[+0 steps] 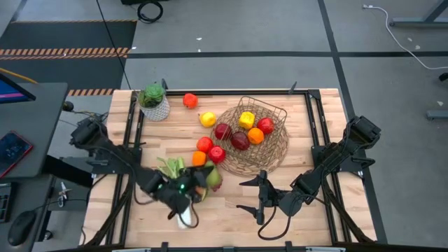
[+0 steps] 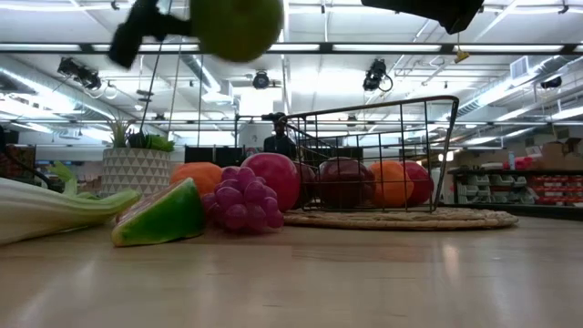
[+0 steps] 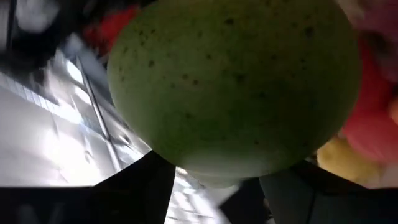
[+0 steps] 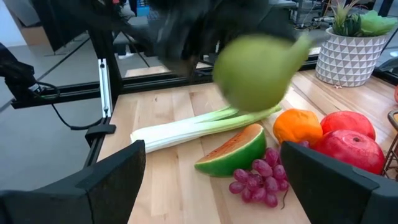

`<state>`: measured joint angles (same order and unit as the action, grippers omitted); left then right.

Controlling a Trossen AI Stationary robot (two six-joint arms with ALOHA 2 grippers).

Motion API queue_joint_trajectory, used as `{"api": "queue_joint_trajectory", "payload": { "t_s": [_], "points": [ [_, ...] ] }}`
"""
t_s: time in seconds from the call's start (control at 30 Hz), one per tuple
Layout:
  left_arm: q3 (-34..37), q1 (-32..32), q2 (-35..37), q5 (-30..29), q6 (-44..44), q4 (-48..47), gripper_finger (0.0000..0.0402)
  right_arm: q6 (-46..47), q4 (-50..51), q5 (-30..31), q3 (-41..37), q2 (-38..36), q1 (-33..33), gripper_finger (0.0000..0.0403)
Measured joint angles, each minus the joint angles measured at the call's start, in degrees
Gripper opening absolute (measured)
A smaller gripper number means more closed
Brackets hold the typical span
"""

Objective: Build produce basket
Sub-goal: Put the green pear into the gold wire basket

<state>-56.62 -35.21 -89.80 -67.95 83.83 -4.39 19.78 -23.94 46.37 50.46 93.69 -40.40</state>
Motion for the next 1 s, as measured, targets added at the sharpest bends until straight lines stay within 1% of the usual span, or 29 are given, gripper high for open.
{"api": "queue_joint_trajectory", "payload": {
  "t_s": [0.1, 0.27, 0.33, 0.43, 0.53, 0.6, 0.7, 0.77, 0.87, 1.0],
  "points": [
    [0.02, 3.54, 3.02, 4.08, -5.17, 4.47, 0.0215, 0.16, 0.00, -0.04, 0.00, 0.00, 0.00, 0.0375],
    [0.02, 10.89, 8.78, 14.34, -17.48, 10.96, 0.0215, 0.13, 0.01, -0.03, 0.00, 0.00, -0.02, 0.0375],
    [0.02, 14.35, 10.68, 17.83, -25.34, 13.00, 0.0215, -0.41, 0.17, 0.47, 0.00, -0.27, -0.19, 0.0375],
    [0.02, 19.87, 12.79, 22.26, -40.63, 14.52, 0.0215, -2.02, 0.94, 2.33, 0.00, -2.05, -1.07, 0.0375],
    [0.00, 25.00, 13.17, 25.83, -55.65, 14.05, 0.0215, -2.78, 5.27, 5.46, 0.00, -5.66, -2.71, 0.0375],
    [0.02, 27.78, 13.02, 29.53, -62.56, 13.44, 0.0215, -2.87, 8.26, 8.20, 0.00, -8.45, -3.94, 0.0375],
    [0.02, 31.35, 12.87, 38.51, -69.73, 13.42, 0.0215, -3.37, 11.87, 10.99, 0.00, -12.50, -5.12, 0.0375],
    [0.02, 33.60, 12.87, 43.21, -75.07, 13.47, 0.0215, -3.49, 13.93, 12.23, 0.00, -14.76, -5.42, 0.0375],
    [0.02, 36.57, 12.87, 48.74, -81.42, 13.26, 0.0215, -4.08, 16.39, 12.70, 0.00, -17.63, -5.41, 0.0375],
    [0.01, 39.35, 12.41, 53.53, -88.00, 12.58, 0.0215, -7.20, 16.61, 12.73, 0.00, -21.31, -4.95, 0.0375]
  ]
}}
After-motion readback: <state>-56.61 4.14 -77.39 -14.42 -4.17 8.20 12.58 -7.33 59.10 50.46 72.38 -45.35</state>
